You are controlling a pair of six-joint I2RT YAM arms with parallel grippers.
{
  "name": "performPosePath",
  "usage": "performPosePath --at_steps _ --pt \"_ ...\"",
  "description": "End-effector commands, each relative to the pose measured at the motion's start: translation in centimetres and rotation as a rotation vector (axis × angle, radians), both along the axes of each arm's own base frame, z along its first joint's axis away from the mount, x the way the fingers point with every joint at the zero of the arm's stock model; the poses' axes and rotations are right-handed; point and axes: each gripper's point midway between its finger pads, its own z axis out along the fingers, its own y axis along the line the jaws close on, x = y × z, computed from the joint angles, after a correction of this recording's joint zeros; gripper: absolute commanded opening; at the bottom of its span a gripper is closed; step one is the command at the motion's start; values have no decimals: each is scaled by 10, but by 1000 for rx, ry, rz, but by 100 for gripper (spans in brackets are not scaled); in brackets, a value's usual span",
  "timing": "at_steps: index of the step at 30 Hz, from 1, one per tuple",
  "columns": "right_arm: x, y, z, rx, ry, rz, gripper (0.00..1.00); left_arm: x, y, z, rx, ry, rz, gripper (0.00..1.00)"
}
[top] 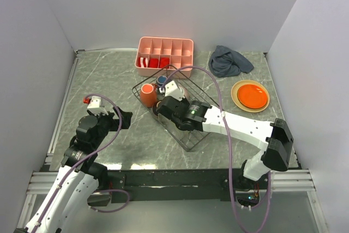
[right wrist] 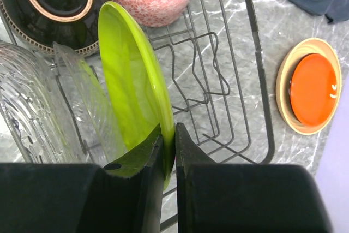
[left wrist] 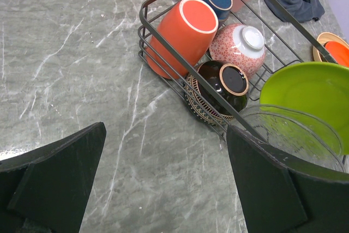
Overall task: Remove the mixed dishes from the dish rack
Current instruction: Pick up the plate from the dish rack, then place the plate at the center of the board.
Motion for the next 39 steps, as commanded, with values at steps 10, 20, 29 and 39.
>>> performPosePath --at_steps 10,20,29,39 --pt "12 -27 96 54 -235 -25 0 4 -3 30 -14 -89 -15 99" --pt "38 -77 131 266 -310 -149 0 4 -2 31 -13 -91 -7 99" --pt "69 -187 118 603 -370 -433 0 3 -1 32 -12 -92 -3 99" --pt "83 -290 62 966 -421 -780 0 3 2 32 -9 -92 9 99"
